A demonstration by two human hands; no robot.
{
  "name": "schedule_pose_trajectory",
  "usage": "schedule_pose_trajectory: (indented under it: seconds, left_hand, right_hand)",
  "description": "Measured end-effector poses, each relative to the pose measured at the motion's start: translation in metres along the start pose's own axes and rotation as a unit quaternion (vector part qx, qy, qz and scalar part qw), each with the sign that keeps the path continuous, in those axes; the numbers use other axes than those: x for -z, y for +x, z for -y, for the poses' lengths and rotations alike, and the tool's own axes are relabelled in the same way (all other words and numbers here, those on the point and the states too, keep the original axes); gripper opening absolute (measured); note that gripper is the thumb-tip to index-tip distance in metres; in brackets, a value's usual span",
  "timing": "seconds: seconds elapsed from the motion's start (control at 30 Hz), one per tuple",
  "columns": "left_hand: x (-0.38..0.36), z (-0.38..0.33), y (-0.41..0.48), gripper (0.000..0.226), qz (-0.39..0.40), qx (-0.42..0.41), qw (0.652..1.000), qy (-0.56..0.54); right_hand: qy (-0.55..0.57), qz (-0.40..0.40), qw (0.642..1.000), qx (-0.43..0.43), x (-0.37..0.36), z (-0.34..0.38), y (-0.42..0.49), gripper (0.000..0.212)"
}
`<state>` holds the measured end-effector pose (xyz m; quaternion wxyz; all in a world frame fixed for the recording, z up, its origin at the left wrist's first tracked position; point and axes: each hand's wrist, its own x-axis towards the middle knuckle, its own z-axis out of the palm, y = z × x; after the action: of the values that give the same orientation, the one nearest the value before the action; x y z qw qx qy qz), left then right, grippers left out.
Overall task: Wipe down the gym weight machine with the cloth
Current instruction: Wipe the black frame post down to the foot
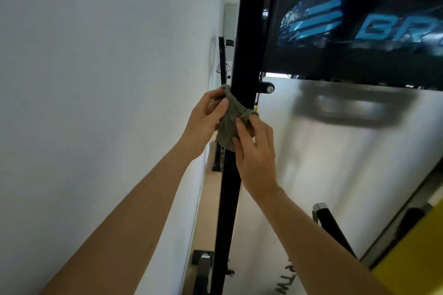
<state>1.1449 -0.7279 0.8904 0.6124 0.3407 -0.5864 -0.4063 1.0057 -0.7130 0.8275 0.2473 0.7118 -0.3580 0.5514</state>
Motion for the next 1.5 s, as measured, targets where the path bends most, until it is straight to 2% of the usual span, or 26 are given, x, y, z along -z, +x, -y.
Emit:
schedule_pose_trajectory:
  seconds: [0.17, 0.43, 0.6, 0.73, 0.9, 0.97, 1.1, 1.27, 1.5]
  left_hand:
    - [0.010, 0.034, -0.020, 0.040, 0.058, 0.067, 0.996, -0.005]
    - [0.020, 0.107, -0.059, 0.042, 0.070, 0.151, 0.986, -0.024]
    - [0.023, 0.159, -0.092, 0.053, 0.040, 0.202, 0.976, -0.066]
    - [0.024, 0.202, -0.120, 0.041, 0.016, 0.245, 0.964, -0.101]
    - [0.024, 0.256, -0.155, 0.038, -0.021, 0.287, 0.952, -0.103]
    - [0.022, 0.277, -0.167, 0.038, -0.040, 0.298, 0.949, -0.093]
    - [0.019, 0.317, -0.189, 0.031, -0.072, 0.316, 0.942, -0.091]
    - [0.019, 0.377, -0.224, 0.024, -0.099, 0.323, 0.938, -0.078]
    - [0.037, 0.490, -0.288, 0.031, -0.067, 0.332, 0.939, -0.058]
  right_hand:
    - [-0.018, 0.017, 1.000, -0.016, -0.009, -0.003, -0.050, 0.033]
    - [0.005, 0.055, 0.995, -0.079, -0.024, 0.001, -0.124, 0.035]
    - [0.051, 0.132, 0.974, -0.177, -0.026, 0.001, -0.176, 0.031]
    - [0.069, 0.139, 0.972, -0.174, -0.034, -0.001, -0.220, 0.027]
    - [0.061, 0.148, 0.970, -0.185, -0.047, -0.001, -0.269, 0.045]
    - [0.053, 0.159, 0.966, -0.196, -0.054, -0.001, -0.289, 0.041]
    - [0.042, 0.193, 0.957, -0.211, -0.068, -0.007, -0.340, 0.019]
    - [0.068, 0.190, 0.949, -0.241, -0.086, -0.005, -0.402, 0.020]
    - [0.074, 0.183, 0.952, -0.233, -0.123, -0.002, -0.512, 0.017]
